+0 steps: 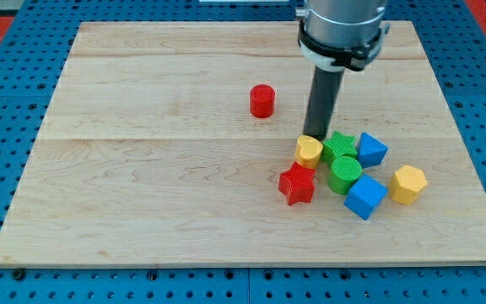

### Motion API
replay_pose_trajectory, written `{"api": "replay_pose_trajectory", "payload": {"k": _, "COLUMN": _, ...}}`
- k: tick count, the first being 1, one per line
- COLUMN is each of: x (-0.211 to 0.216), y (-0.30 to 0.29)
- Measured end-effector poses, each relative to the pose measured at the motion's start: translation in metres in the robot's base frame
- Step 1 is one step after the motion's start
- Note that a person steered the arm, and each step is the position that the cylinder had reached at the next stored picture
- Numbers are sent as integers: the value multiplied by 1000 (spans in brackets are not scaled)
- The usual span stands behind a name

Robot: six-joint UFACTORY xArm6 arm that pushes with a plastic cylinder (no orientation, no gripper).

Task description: Push the red circle into the yellow heart

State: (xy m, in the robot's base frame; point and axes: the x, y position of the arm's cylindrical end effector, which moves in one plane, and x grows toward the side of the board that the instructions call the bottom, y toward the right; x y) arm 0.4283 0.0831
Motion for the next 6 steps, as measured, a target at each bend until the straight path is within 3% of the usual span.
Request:
{"api": "replay_pose_trajectory", "payload": {"k": 1, "x": -67, "y": -15}}
{"api": "replay_pose_trajectory", "payload": {"k": 2, "x": -98, "y": -60}}
{"api": "replay_pose_trajectory", "payload": {"k": 3, "x": -41, "y": -70}}
{"api": "replay_pose_trajectory", "payload": {"k": 4, "x": 7, "y": -32}}
{"api": "replay_pose_trajectory", "payload": {"k": 6, "x": -4, "y": -34}}
